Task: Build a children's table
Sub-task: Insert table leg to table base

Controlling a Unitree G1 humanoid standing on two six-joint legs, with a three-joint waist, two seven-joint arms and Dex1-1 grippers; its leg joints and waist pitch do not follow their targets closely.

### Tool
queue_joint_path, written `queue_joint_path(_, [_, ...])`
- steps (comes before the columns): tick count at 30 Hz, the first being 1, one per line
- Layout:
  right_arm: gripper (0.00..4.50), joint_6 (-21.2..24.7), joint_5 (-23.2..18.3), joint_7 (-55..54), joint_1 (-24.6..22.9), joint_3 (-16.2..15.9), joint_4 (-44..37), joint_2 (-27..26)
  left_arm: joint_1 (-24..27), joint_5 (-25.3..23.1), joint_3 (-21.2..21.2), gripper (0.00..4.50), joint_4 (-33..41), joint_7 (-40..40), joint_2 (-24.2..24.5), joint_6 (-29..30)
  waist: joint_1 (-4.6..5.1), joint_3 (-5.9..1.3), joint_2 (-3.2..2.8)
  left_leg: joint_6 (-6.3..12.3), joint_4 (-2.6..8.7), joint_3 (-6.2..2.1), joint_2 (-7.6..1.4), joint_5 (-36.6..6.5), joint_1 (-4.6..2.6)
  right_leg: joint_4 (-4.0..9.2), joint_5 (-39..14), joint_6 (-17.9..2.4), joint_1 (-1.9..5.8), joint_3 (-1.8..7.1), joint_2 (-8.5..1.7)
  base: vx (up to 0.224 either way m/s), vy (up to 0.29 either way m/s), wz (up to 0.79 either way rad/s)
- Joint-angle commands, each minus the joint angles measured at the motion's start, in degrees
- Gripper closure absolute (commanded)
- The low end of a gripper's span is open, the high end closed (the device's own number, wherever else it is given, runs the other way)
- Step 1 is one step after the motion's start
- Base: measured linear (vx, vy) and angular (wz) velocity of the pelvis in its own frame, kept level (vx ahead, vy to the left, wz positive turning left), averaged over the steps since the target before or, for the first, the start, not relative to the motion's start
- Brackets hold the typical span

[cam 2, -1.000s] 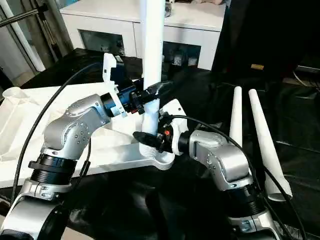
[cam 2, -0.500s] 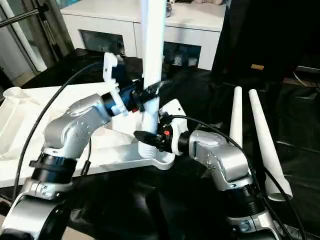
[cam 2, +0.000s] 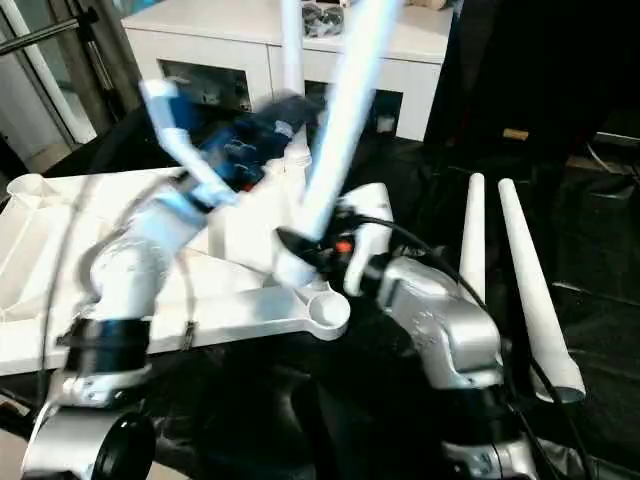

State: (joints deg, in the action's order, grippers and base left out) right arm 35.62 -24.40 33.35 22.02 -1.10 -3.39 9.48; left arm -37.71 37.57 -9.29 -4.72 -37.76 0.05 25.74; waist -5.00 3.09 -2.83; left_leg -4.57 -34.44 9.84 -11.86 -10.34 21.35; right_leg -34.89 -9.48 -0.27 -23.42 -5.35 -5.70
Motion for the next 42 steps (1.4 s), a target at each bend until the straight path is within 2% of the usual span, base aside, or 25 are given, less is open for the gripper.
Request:
queue_joint_path(1, [2.61, -2.7, 1.0, -2.6, -0.5, 1.8, -0.9, -0.8, 0.7, 1.5, -2.3, 1.15, 0.8, 0.4, 1.2, -0.5, -0.01, -4.24, 0.34, 0.54, 3.87, 0.07, -0.37, -11.0, -0.27, 4.74, -16.2, -8.0, 3.41, 2.26, -1.98, 0.0, 0.0, 0.0])
queue_joint_path(3, [2.61, -5.0, 2.8, -4.5, -0.9, 2.7, -0.2, -0.6, 1.8, -2.4, -1.4, 1.15, -0.8, -0.2, 4.0, -2.5, 0.1, -4.14, 0.33, 0.16, 4.1, -0.1, -0.38, -11.3, -0.22, 4.93, -17.0, -7.0, 3.28, 2.21, -1.87, 0.0, 0.0, 0.0])
queue_joint_path(4, [2.61, -6.5, 3.8, -5.4, -1.5, 3.0, -0.2, -0.1, 3.5, -8.4, 2.3, 1.15, -2.0, -1.7, 7.9, -5.0, 0.29, -4.17, 0.18, -0.19, 4.18, -0.16, -0.32, -11.7, -0.24, 4.78, -17.1, -6.4, 3.43, 2.25, -1.78, 0.0, 0.0, 0.0])
queue_joint_path(5, [2.61, -7.0, 4.2, -5.5, -1.8, 3.0, -0.4, 0.1, 4.3, -11.1, 4.3, 1.15, -2.5, -2.5, 9.6, -6.0, 0.28, -4.23, 0.04, -0.37, 4.27, -0.29, -0.49, -11.9, -0.54, 4.81, -17.1, -5.2, 3.15, 2.43, -1.76, 0.0, 0.0, 0.0])
queue_joint_path(6, [2.61, -7.0, 4.2, -5.5, -1.8, 3.0, -0.4, 0.1, 4.3, -11.1, 4.3, 1.15, -2.5, -2.5, 9.6, -6.0, 0.38, -4.16, -0.02, -0.43, 4.38, -0.36, -0.51, -12.0, -0.53, 4.78, -17.0, -5.0, 3.18, 2.47, -1.71, 0.0, 0.0, 0.0])
queue_joint_path(7, [2.61, -7.6, 4.9, -5.4, -2.4, 2.7, -0.9, 0.9, 6.8, -17.3, 10.7, 1.15, -2.7, -6.4, 14.8, -7.8, 0.44, -4.14, 0.02, -0.72, 4.27, -0.2, -0.33, -11.9, -0.42, 4.7, -16.6, -5.2, 3.32, 2.49, -1.66, 0.0, 0.0, 0.0])
queue_joint_path(8, [2.61, -7.7, 5.2, -5.3, -2.7, 2.4, -1.1, 1.2, 7.9, -19.5, 13.3, 1.15, -2.6, -8.6, 16.9, -8.8, 0.13, -4.35, -0.21, -0.5, 4.42, -0.48, -0.6, -11.7, -0.77, 4.72, -16.5, -4.9, 3.04, 2.59, -1.8, 0.0, 0.0, 0.0])
queue_joint_path(10, [2.61, -7.9, 6.0, -4.7, -3.4, 1.5, -1.4, 2.2, 10.2, -22.8, 18.2, 1.15, -2.3, -12.6, 20.6, -9.5, 0.3, -4.17, -0.3, -0.77, 4.54, -0.41, -0.49, -12.0, -0.54, 4.46, -16.2, -5.2, 3.13, 2.74, -1.74, 0.0, 0.0, 0.0])
queue_joint_path(12, [2.61, -7.9, 6.3, -4.5, -3.7, 1.1, -1.4, 2.7, 11.0, -23.5, 19.6, 1.15, -2.2, -13.8, 21.6, -9.4, 0.25, -4.22, -0.4, -1.2, 4.45, -0.17, -0.68, -12.1, -0.87, 4.33, -14.5, -7.0, 2.87, 2.96, -1.79, 0.0, 0.0, 0.0])
queue_joint_path(14, [2.61, -8.0, 6.7, -4.6, -4.7, 0.6, -1.7, 3.2, 13.1, -24.4, 23.8, 1.15, -1.8, -16.5, 23.6, -8.0, 0.35, -4.17, -0.25, -1.19, 4.54, -0.17, -0.6, -12.3, -0.57, 3.98, -13.1, -8.3, 3.11, 3.01, -1.78, 0.0, 0.0, 0.0])
queue_joint_path(17, [2.61, -8.5, 7.0, -4.9, -5.8, 0.2, -2.0, 2.9, 14.5, -26.4, 26.9, 1.15, -2.6, -17.5, 24.7, -7.5, 0.48, -3.93, -0.28, -1.31, 4.66, -0.12, -0.56, -14.6, -0.67, 4.45, -16.5, -8.0, 3.03, 3.04, -1.88, 0.0, 0.0, 0.0])
queue_joint_path(19, [2.61, -8.7, 7.2, -5.1, -6.3, -0.1, -2.2, 2.7, 14.8, -27.4, 27.8, 1.15, -3.4, -17.6, 24.9, -6.9, 0.54, -3.85, -0.3, -1.44, 4.74, -0.18, -0.57, -15.5, -0.74, 4.61, -18.2, -7.6, 2.97, 3.03, -1.9, 0.0, 0.0, 0.0])
queue_joint_path(20, [2.61, -8.7, 7.2, -5.2, -6.4, -0.1, -2.2, 2.6, 14.9, -27.5, 27.9, 1.32, -3.5, -17.7, 25.0, -6.8, 0.6, -3.83, -0.37, -1.54, 4.71, -0.16, -0.55, -15.9, -0.87, 4.74, -18.9, -7.5, 2.84, 3.05, -1.87, 0.0, 0.0, 0.0])
queue_joint_path(24, [2.61, -8.7, 8.1, -5.4, -6.9, -1.2, -2.1, 2.7, 15.6, -27.4, 28.8, 1.49, -4.3, -18.9, 25.0, -5.5, 0.74, -3.73, -0.38, -1.56, 4.78, -0.24, -0.5, -16.6, -0.82, 4.98, -20.9, -7.1, 2.78, 3.01, -1.88, 0.0, 0.0, 0.0])
queue_joint_path(29, [2.61, -8.0, 8.4, -4.4, -7.1, -2.5, -2.1, 3.3, 14.6, -29.8, 29.9, 1.91, -7.5, -18.0, 25.5, -5.3, 1.46, -3.77, -0.28, -1.35, 4.8, -0.36, -0.37, -16.8, -0.62, 4.95, -20.3, -6.9, 2.94, 2.95, -1.78, 0.0, 0.0, 0.0])
queue_joint_path(37, [2.61, -7.5, 8.1, -3.4, -6.4, -3.4, -2.3, 3.8, 13.6, -31.2, 30.4, 2.5, -11.0, -19.4, 25.9, -7.5, 1.64, -3.9, -0.28, -0.75, 4.62, -0.25, -0.41, -15.4, -0.62, 4.67, -17.3, -8.6, 2.98, 3.06, -1.77, 0.0, 0.0, 0.0])
queue_joint_path(39, [2.61, -6.5, 7.6, -2.6, -6.3, -3.7, -2.6, 4.0, 13.2, -31.5, 30.4, 2.66, -11.8, -19.8, 25.9, -7.7, 1.59, -3.9, -0.28, -0.73, 4.65, -0.28, -0.44, -15.3, -0.59, 4.64, -17.3, -8.6, 3.05, 3.08, -1.82, 0.0, 0.0, 0.0])
queue_joint_path(40, [2.61, -6.1, 7.3, -2.3, -6.2, -3.8, -2.8, 4.1, 13.0, -31.6, 30.4, 2.7, -12.1, -20.1, 26.0, -7.8, 1.59, -3.87, -0.07, -0.64, 4.65, -0.25, -0.46, -15.5, -0.66, 4.63, -17.8, -8.6, 3.03, 3.08, -1.82, 0.0, 0.0, 0.0])
queue_joint_path(42, [2.61, -5.3, 6.6, -1.6, -6.2, -4.0, -3.4, 4.2, 12.7, -31.8, 30.5, 2.83, -12.6, -20.4, 26.1, -7.6, 1.61, -3.72, -0.16, -0.64, 4.72, -0.25, -0.46, -16.2, -0.7, 4.84, -19.4, -8.3, 2.95, 3.07, -1.84, 0.0, 0.0, 0.0])
